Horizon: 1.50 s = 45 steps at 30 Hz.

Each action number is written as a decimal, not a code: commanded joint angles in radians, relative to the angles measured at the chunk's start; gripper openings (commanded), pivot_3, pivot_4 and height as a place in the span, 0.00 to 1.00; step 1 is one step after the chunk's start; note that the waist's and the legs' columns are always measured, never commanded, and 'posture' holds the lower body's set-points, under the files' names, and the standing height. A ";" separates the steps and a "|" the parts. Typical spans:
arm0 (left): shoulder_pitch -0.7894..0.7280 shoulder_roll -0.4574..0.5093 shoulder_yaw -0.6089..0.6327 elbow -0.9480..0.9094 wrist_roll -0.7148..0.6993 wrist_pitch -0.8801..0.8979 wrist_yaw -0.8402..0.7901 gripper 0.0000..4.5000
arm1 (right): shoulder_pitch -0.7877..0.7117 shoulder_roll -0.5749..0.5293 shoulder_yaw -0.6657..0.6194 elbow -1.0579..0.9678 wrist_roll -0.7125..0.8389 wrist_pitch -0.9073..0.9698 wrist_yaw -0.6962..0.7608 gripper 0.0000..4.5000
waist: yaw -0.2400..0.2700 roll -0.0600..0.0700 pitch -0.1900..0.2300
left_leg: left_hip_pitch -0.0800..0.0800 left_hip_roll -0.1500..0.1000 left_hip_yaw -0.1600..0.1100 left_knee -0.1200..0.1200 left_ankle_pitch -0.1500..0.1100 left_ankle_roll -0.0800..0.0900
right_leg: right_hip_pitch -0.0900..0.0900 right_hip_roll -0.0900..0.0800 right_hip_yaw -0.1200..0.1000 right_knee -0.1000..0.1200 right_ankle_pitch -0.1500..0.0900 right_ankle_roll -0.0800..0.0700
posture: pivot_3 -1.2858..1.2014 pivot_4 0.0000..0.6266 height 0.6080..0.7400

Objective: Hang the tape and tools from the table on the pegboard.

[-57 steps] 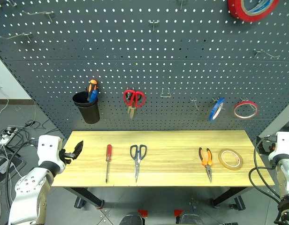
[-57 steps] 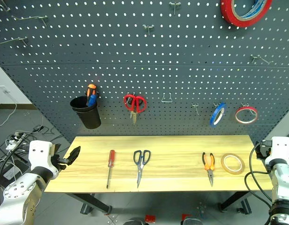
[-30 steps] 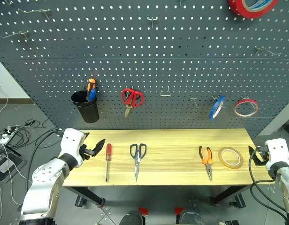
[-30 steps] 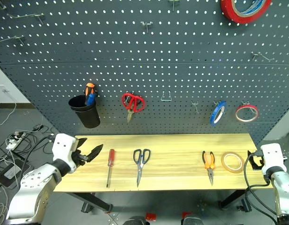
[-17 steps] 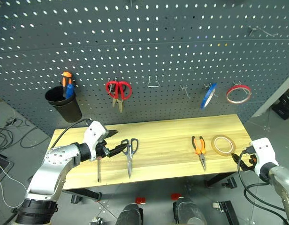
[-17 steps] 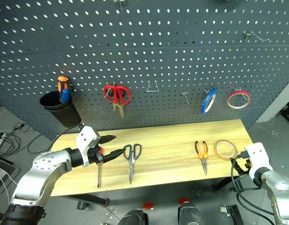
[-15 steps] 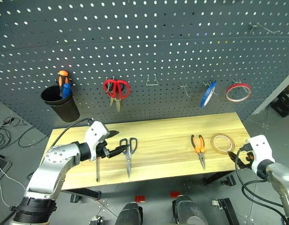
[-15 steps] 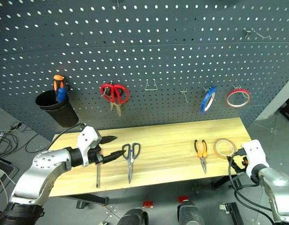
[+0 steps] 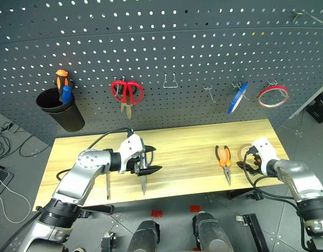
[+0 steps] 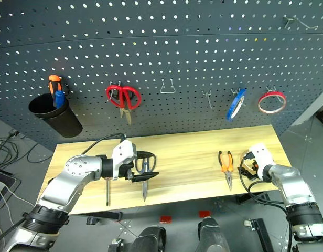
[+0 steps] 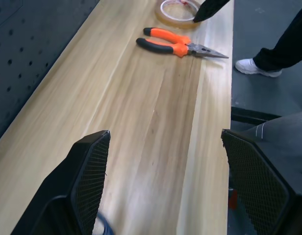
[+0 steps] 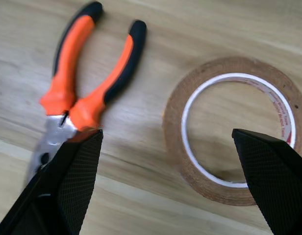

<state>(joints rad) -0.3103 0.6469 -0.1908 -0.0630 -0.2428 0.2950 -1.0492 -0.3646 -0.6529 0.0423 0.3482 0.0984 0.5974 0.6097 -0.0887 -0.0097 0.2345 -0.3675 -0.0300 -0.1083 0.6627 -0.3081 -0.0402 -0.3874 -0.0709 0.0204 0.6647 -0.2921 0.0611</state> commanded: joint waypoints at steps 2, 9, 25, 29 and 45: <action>-0.019 -0.028 -0.016 -0.010 0.009 -0.031 -0.010 0.86 | -0.096 0.015 0.050 0.154 -0.050 -0.069 0.036 0.96 | -0.001 0.000 0.000 | 0.000 0.001 0.000 0.000 0.000 0.000 | 0.000 0.001 -0.001 0.000 0.000 0.000 | 0.47 0.36 1.00; -0.047 -0.057 -0.042 0.004 0.025 -0.048 -0.021 0.86 | -0.240 0.044 0.153 0.448 -0.158 -0.172 0.090 0.50 | 0.001 0.000 0.001 | 0.000 0.000 0.000 0.000 0.001 -0.002 | 0.000 0.000 0.000 0.000 0.000 0.000 | 0.48 0.35 1.00; -0.081 -0.157 -0.004 0.033 0.007 -0.105 0.032 0.86 | -0.053 -0.020 0.040 0.072 -0.198 -0.199 -0.004 0.10 | 0.014 -0.005 -0.015 | 0.000 0.000 -0.001 0.002 0.003 -0.006 | 0.000 -0.001 -0.001 0.001 0.001 0.001 | 0.47 0.26 1.00; -0.047 -0.170 0.043 0.007 -0.017 -0.128 0.063 0.86 | 0.226 -0.028 -0.120 -0.462 -0.189 -0.038 -0.069 0.10 | 0.016 0.000 -0.018 | -0.014 -0.001 -0.002 0.005 0.003 -0.006 | -0.012 -0.002 -0.002 0.002 0.001 0.001 | 0.46 0.27 1.00; 0.114 -0.193 0.242 -0.137 -0.119 -0.126 0.270 0.86 | 0.233 0.322 0.212 -0.865 -0.420 -0.265 -0.372 0.10 | -0.018 -0.025 -0.040 | -0.005 0.001 0.009 0.005 0.005 -0.009 | -0.017 0.005 0.015 0.013 0.004 0.003 | 0.47 0.21 1.00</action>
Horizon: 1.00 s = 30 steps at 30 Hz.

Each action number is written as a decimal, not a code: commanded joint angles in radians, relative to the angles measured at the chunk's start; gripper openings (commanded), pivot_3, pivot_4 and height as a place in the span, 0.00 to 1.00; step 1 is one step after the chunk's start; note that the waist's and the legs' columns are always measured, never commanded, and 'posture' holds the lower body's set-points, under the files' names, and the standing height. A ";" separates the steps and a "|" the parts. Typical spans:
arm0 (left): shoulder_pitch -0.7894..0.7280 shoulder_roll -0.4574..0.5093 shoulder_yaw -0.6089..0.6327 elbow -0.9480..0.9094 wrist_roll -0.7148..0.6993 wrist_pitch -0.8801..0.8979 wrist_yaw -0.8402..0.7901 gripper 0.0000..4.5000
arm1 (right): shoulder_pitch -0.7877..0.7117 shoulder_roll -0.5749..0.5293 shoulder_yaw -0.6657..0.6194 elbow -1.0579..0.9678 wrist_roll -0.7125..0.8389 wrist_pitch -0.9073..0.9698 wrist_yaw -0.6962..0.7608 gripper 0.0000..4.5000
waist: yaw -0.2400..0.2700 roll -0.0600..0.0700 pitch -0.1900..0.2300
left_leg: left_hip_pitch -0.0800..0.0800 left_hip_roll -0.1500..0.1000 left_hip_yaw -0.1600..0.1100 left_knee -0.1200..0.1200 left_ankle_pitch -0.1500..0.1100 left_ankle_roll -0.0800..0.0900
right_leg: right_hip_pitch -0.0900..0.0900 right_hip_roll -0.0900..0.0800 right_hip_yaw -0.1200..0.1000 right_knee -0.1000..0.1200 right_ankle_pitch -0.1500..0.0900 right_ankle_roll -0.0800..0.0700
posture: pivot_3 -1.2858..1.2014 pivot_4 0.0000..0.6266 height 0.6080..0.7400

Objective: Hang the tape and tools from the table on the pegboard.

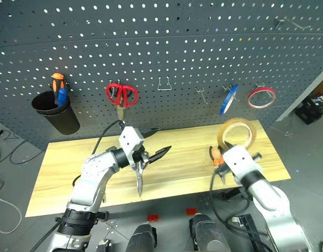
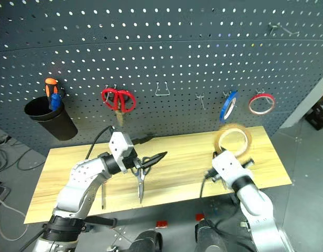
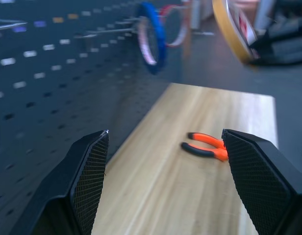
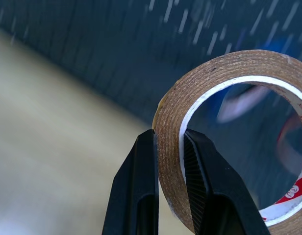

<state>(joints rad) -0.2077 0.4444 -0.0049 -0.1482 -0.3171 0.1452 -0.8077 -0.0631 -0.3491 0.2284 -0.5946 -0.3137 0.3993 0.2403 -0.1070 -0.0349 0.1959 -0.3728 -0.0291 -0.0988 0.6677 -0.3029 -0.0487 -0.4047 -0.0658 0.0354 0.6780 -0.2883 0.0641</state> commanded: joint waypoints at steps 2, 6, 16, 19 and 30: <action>0.013 0.013 0.068 -0.060 -0.047 0.033 0.039 0.86 | -0.149 0.036 0.031 0.162 0.006 -0.111 0.000 0.10 | 0.006 0.001 -0.002 | 0.000 0.001 0.000 -0.001 0.000 0.000 | -0.001 0.000 0.000 0.000 0.000 0.000 | 0.47 0.19 1.00; 0.008 0.014 0.064 -0.069 -0.037 0.035 0.051 0.86 | -0.282 0.066 0.026 0.350 0.038 -0.196 0.008 0.10 | 0.019 0.002 -0.004 | 0.000 0.001 0.001 -0.001 0.000 0.000 | -0.001 0.000 0.001 0.001 0.000 -0.001 | 0.48 0.18 1.00; -0.031 0.006 0.026 -0.056 -0.014 0.035 0.060 0.86 | -0.459 0.084 -0.004 0.696 0.091 -0.293 0.062 0.17 | 0.020 0.003 -0.006 | 0.000 0.001 0.004 -0.001 0.000 0.000 | -0.002 0.000 0.003 0.001 0.001 -0.001 | 0.48 0.21 1.00; -0.046 0.012 0.016 -0.034 -0.003 0.032 0.049 0.86 | -0.411 0.072 -0.024 0.642 0.082 -0.243 0.060 0.40 | 0.020 0.003 -0.006 | -0.001 0.001 0.004 -0.001 0.000 0.000 | -0.004 0.001 0.003 0.002 0.001 -0.001 | 0.48 0.23 1.00; -0.087 0.156 -0.030 0.130 0.055 -0.036 -0.138 0.86 | 0.020 0.163 -0.075 0.226 0.080 0.309 0.009 0.99 | 0.015 0.005 -0.007 | 0.002 0.003 0.006 -0.002 -0.002 0.004 | -0.003 0.003 0.006 0.003 0.001 -0.002 | 0.46 0.28 1.00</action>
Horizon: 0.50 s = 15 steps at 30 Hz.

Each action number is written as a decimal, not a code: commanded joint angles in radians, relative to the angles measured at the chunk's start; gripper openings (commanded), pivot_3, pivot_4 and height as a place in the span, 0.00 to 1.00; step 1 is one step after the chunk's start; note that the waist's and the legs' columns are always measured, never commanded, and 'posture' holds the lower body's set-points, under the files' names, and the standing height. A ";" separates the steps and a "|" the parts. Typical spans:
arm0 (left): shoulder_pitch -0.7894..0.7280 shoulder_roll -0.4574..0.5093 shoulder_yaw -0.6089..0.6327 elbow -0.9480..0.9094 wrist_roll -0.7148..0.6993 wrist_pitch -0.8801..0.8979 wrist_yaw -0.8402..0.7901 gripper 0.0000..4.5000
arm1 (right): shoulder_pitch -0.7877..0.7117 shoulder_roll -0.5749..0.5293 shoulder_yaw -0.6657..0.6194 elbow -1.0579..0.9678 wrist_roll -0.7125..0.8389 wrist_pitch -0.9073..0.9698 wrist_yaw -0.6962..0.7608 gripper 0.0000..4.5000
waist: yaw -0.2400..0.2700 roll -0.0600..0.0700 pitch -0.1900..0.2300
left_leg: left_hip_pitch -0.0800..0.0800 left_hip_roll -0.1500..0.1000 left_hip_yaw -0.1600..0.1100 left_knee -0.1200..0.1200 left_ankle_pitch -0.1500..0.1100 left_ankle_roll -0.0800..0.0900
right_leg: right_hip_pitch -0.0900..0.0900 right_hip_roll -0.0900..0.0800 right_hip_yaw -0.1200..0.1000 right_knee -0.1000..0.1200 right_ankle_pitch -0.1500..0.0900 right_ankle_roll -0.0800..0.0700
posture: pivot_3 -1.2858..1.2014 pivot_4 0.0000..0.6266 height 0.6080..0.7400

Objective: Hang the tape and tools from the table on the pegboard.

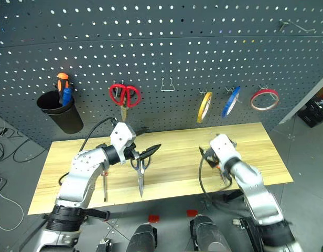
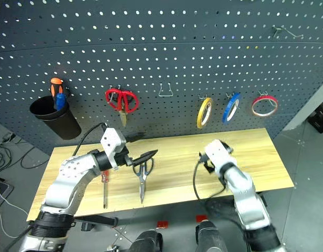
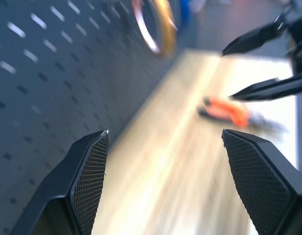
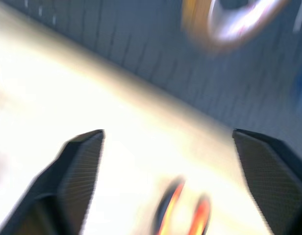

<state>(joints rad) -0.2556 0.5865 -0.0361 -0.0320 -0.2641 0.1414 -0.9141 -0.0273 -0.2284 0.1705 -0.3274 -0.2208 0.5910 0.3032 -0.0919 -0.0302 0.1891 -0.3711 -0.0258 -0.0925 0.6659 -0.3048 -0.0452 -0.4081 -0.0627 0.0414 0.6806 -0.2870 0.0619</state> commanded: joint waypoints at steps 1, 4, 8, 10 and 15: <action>-0.051 0.014 0.000 0.025 0.002 -0.034 -0.040 0.86 | -0.027 0.073 -0.025 -0.021 -0.015 0.155 -0.082 0.99 | 0.000 0.000 0.000 | 0.001 0.000 0.000 0.000 0.000 0.000 | 0.001 0.000 0.000 0.000 0.000 0.000 | 0.46 0.28 1.00; -0.069 0.014 -0.023 0.042 0.015 -0.052 -0.075 0.86 | -0.096 0.159 -0.070 0.065 -0.006 0.273 -0.160 0.99 | -0.001 0.000 0.000 | 0.003 0.001 0.001 0.000 0.000 0.001 | 0.002 0.001 0.000 0.000 0.000 0.000 | 0.46 0.28 1.00; -0.068 0.016 -0.055 0.041 0.031 -0.071 -0.111 0.86 | -0.215 0.214 -0.147 0.230 0.025 0.318 -0.228 0.99 | -0.006 0.001 0.000 | 0.003 0.001 0.002 -0.001 0.000 -0.001 | 0.002 0.001 0.001 -0.001 0.000 0.000 | 0.46 0.28 1.00; -0.071 0.012 -0.061 0.040 0.032 -0.072 -0.115 0.86 | -0.267 0.211 -0.180 0.319 0.033 0.309 -0.254 0.99 | -0.006 0.001 0.000 | 0.003 0.001 0.002 -0.002 0.000 -0.001 | 0.001 0.001 0.001 -0.001 0.000 -0.001 | 0.47 0.28 1.00; -0.078 0.005 -0.069 0.035 0.032 -0.067 -0.116 0.86 | -0.372 0.179 -0.240 0.496 0.066 0.260 -0.279 0.99 | -0.012 0.001 0.000 | 0.003 0.001 0.002 -0.002 0.000 0.000 | 0.001 0.001 0.001 -0.001 0.000 -0.001 | 0.47 0.28 1.00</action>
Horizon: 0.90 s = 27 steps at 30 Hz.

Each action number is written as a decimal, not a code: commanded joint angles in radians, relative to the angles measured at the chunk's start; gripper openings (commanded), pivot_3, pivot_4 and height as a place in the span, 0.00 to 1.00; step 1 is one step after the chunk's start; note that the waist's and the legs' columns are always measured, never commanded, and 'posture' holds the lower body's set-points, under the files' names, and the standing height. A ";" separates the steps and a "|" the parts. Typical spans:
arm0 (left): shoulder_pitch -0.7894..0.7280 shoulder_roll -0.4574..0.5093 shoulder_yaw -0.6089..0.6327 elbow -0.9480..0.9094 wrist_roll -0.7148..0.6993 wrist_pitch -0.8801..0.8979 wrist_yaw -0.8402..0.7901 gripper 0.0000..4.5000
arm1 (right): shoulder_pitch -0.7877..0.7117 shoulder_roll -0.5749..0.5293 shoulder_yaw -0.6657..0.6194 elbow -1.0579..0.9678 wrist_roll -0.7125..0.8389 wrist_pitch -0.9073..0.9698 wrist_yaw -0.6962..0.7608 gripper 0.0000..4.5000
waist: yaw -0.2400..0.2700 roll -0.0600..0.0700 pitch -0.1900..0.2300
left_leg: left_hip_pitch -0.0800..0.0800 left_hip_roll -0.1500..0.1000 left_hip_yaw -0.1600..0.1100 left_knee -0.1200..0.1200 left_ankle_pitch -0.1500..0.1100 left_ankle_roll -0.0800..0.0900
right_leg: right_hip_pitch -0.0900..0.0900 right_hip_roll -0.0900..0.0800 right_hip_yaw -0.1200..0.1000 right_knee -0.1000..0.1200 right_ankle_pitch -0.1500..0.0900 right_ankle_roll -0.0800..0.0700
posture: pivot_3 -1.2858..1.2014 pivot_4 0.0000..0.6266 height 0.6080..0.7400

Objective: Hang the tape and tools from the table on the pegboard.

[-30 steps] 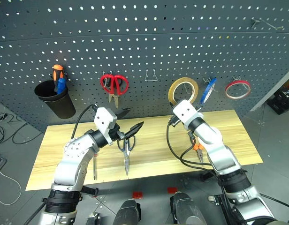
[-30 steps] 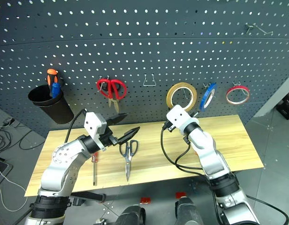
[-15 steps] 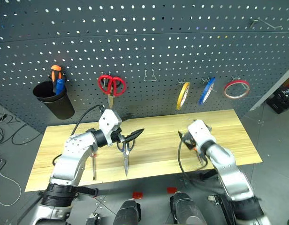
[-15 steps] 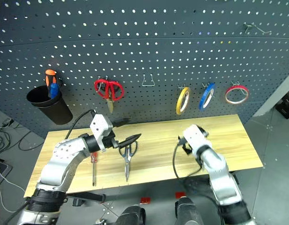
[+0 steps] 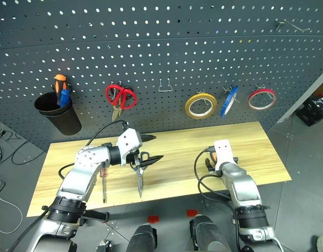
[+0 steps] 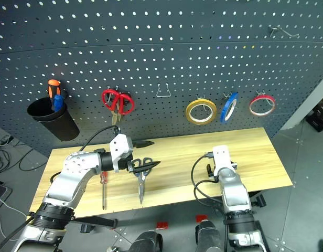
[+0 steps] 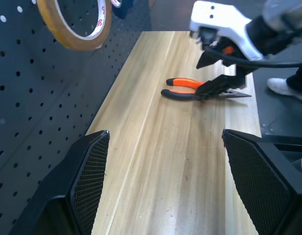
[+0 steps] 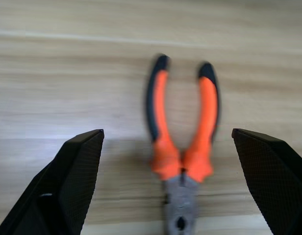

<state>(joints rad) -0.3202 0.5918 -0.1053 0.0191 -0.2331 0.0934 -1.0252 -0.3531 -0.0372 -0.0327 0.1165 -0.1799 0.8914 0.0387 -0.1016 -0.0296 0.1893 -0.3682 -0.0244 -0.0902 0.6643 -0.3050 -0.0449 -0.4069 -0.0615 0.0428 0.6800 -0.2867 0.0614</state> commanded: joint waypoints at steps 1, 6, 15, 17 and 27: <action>-0.015 -0.002 -0.001 -0.013 0.003 -0.021 -0.004 0.86 | -0.064 -0.018 -0.049 0.082 0.038 -0.047 -0.014 0.99 | -0.005 0.000 0.000 | 0.000 0.000 0.000 0.000 0.000 0.000 | 0.000 0.000 0.000 0.000 0.000 0.000 | 0.47 0.28 1.00; -0.016 -0.012 0.002 -0.003 0.008 -0.027 0.009 0.86 | -0.119 -0.031 -0.078 0.197 0.086 -0.059 0.002 0.99 | -0.013 0.000 0.000 | 0.000 0.001 0.000 0.000 0.000 0.000 | 0.000 0.000 0.000 0.000 0.000 0.000 | 0.47 0.27 1.00; -0.001 -0.022 0.001 -0.008 0.011 -0.033 0.025 0.86 | -0.184 -0.084 -0.066 0.387 0.123 -0.075 0.034 0.99 | -0.014 0.002 -0.002 | 0.000 0.001 0.001 0.000 0.000 0.000 | 0.000 0.000 0.001 0.000 0.000 0.000 | 0.48 0.25 1.00; 0.000 -0.022 0.003 -0.005 0.012 -0.036 0.026 0.86 | -0.193 -0.091 -0.060 0.415 0.131 -0.074 0.044 0.99 | -0.014 0.002 -0.004 | 0.000 0.001 0.002 0.000 0.001 -0.001 | 0.000 0.000 0.001 0.000 0.000 0.000 | 0.48 0.24 1.00; 0.030 -0.004 0.035 -0.016 -0.032 -0.010 0.013 0.86 | -0.185 -0.097 -0.021 0.389 0.152 -0.038 0.072 0.61 | -0.015 0.002 -0.020 | 0.001 0.001 0.003 0.000 0.001 -0.001 | 0.001 0.000 0.001 0.000 0.000 0.000 | 0.48 0.20 1.00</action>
<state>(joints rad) -0.2984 0.5764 -0.1064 0.0357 -0.2386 0.0822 -1.0073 -0.5574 -0.1275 -0.0790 0.5340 -0.0185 0.8467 0.1037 -0.1164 -0.0278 0.1693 -0.3670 -0.0232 -0.0874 0.6642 -0.3045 -0.0458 -0.4057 -0.0615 0.0442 0.6797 -0.2867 0.0615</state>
